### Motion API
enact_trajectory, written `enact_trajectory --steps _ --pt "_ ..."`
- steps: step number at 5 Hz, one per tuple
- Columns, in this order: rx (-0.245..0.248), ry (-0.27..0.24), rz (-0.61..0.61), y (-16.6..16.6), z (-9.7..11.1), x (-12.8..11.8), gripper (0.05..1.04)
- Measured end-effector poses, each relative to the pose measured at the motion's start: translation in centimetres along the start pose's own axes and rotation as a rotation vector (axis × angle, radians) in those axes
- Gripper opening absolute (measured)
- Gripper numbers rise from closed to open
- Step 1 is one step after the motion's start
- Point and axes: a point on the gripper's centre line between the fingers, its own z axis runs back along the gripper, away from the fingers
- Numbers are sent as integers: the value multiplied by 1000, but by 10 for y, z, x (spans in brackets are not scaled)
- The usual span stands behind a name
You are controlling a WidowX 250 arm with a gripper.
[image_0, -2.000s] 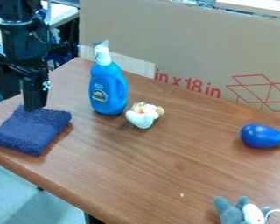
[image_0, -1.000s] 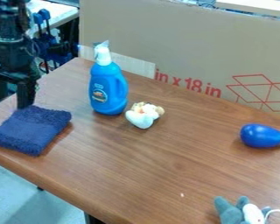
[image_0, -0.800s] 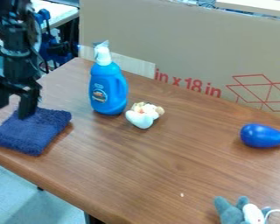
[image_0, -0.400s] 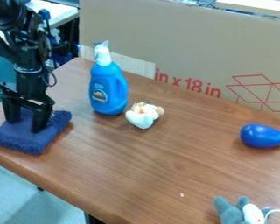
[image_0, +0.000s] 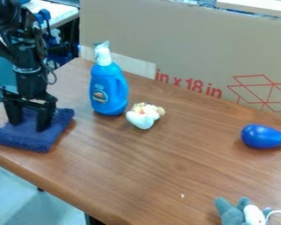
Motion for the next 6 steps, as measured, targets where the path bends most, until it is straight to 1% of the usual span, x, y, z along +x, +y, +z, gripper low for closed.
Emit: enact_trajectory --steps 1,2,3,4,5,6 --pt "-54 52 -284 -54 -1 -41 1001" --pt "-41 102 -475 -95 -1 -83 1001" --pt "-62 98 -566 -136 -8 -103 1001" --pt "-94 34 -581 -179 -8 -94 1002" --pt "-130 -32 -601 -205 -4 -80 1002" --pt "-155 -67 -593 -218 -2 -65 1002"
